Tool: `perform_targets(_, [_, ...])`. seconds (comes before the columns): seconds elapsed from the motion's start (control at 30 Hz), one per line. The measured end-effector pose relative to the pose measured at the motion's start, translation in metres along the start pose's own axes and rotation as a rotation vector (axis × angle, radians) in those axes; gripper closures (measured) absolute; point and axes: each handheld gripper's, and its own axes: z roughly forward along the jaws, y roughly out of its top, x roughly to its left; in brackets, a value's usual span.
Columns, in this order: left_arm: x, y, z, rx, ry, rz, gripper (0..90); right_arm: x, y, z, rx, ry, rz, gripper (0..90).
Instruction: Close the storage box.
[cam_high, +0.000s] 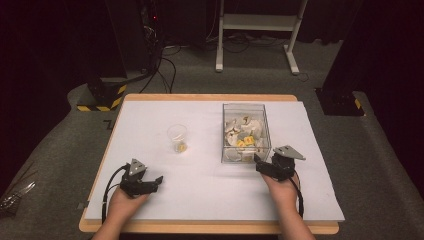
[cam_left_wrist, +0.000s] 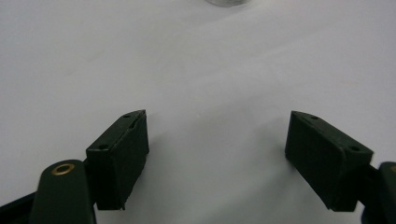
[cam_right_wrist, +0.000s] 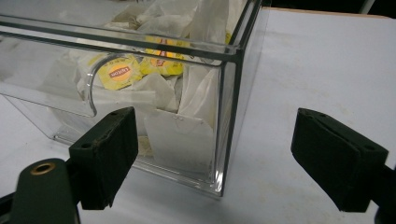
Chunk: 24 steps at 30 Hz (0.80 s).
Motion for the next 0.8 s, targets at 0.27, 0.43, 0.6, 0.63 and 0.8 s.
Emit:
perform_targets(0.27, [0.000, 0.000, 0.000, 0.000, 0.000, -0.001, 21.9, -0.002, 0.006, 0.008, 0.009, -0.010, 0.019, 15.0])
perform_targets(0.43, [0.000, 0.000, 0.000, 0.003, -0.001, 0.004, 21.9, -0.002, 0.008, 0.011, 0.011, -0.019, 0.027, 15.3])
perform_targets(0.6, [0.000, 0.000, 0.000, 0.003, -0.001, 0.004, 21.9, -0.003, 0.011, 0.015, 0.017, -0.027, 0.032, 15.5])
perform_targets(0.63, [0.000, 0.000, 0.000, 0.002, -0.001, 0.002, 21.8, -0.003, 0.011, 0.016, 0.017, -0.029, 0.031, 14.9])
perform_targets(0.8, [0.000, 0.000, 0.000, 0.003, -0.001, 0.004, 21.8, -0.002, 0.012, 0.016, 0.021, -0.024, 0.036, 16.0])
